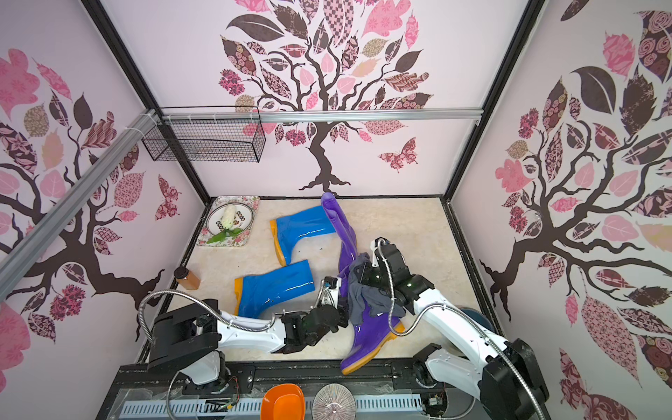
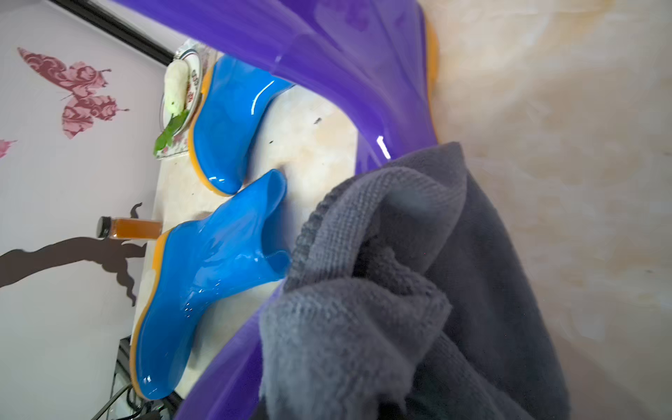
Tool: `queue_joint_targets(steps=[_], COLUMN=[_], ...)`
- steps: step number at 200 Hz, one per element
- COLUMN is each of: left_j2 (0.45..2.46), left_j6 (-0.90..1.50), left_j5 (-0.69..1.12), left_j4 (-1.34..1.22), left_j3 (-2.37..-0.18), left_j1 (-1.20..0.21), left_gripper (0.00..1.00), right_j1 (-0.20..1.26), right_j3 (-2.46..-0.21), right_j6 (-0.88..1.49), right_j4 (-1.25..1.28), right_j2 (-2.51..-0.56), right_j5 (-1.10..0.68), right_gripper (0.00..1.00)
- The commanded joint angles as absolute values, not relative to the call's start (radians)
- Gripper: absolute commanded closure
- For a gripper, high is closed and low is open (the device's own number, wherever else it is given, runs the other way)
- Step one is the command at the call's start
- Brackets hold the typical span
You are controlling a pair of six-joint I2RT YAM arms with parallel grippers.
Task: Wipe the rubber boots with a cloth
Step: Wipe the dirt off the rubber boot.
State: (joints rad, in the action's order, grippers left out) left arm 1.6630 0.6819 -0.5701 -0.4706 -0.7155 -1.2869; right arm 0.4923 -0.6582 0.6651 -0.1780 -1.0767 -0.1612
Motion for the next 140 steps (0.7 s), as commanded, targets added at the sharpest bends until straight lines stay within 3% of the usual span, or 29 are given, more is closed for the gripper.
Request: queue_joint_targets(steps=[1, 23, 59, 81, 109, 140], left_j2=[1.623, 1.609, 1.594, 1.603, 1.606, 1.600], left_j6=[0.650, 0.640, 0.605, 0.585, 0.576, 0.576], left_j5=[-0.588, -0.589, -0.561, -0.536, -0.518, -0.525], left_j4=[-0.523, -0.531, -0.535, -0.534, -0.527, -0.517], left_j3=[-0.712, -0.702, -0.689, -0.689, -0.686, -0.683], left_j1=[-1.275, -1.266, -1.239, -1.239, -1.240, -1.248], left_gripper=[1.00, 1.00, 1.00, 1.00, 1.00, 1.00], right_j1=[0.477, 0.477, 0.473, 0.470, 0.451, 0.447], right_j3=[-0.609, -0.576, -0.594, -0.744, -0.905, -0.981], right_j6=[0.671, 0.732, 0.787, 0.685, 0.589, 0.619], right_j4=[-0.305, -0.523, -0.674, -0.619, -0.479, -0.413], right_j2=[-1.035, -0.909, -0.683, -0.812, -1.080, -1.184], right_j5=[-0.079, 0.068, 0.113, 0.084, -0.081, 0.035], right_gripper=[1.00, 1.00, 1.00, 1.00, 1.00, 1.00])
